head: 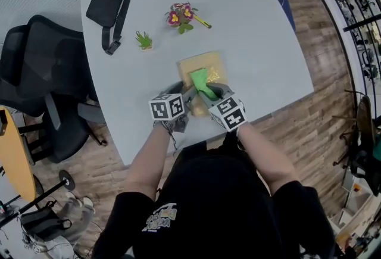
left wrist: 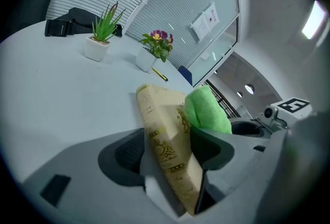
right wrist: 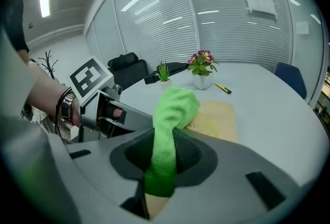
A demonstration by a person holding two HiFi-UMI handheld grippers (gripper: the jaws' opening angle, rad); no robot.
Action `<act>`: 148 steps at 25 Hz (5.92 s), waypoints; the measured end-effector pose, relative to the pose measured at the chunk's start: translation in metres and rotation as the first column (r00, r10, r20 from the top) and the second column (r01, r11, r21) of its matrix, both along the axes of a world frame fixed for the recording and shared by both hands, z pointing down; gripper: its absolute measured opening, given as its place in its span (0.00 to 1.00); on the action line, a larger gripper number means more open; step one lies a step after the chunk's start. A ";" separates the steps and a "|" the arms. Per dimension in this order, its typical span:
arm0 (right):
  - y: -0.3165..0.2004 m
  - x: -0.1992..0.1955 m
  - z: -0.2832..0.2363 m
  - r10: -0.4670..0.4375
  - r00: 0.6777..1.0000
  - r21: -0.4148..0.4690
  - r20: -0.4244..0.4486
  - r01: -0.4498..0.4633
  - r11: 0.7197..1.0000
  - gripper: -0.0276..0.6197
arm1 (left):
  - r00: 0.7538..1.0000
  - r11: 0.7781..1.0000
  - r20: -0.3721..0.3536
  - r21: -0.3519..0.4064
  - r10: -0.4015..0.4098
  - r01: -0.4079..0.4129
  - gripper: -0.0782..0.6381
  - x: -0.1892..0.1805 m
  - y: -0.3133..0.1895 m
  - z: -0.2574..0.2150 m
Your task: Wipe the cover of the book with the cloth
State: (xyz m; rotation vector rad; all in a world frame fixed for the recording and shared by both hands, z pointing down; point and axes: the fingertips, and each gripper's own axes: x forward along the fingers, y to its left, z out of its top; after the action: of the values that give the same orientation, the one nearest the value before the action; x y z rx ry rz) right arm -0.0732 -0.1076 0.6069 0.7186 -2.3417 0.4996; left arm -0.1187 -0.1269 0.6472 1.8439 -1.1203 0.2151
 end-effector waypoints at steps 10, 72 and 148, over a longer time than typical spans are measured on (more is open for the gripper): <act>-0.002 0.009 0.006 -0.041 0.994 0.059 -0.098 0.047 0.997 0.19 | 1.000 1.000 -0.011 -0.018 0.010 -0.010 0.50 0.000 0.000 0.001; 0.052 0.019 0.007 0.083 0.996 -0.077 0.015 -0.082 0.994 0.19 | 1.000 1.000 -0.014 -0.014 0.013 -0.013 0.49 0.000 0.000 0.000; -0.004 0.104 -0.097 -0.346 0.877 0.014 0.335 0.362 0.932 0.19 | 0.755 0.773 0.226 0.359 -0.616 0.523 0.12 0.064 0.164 -0.152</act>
State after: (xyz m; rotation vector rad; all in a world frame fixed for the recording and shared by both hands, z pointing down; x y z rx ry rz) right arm 0.0312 -0.1116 0.5098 0.1738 -2.6849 0.5421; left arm -0.0547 0.0375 0.4948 1.6249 -1.9968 0.0020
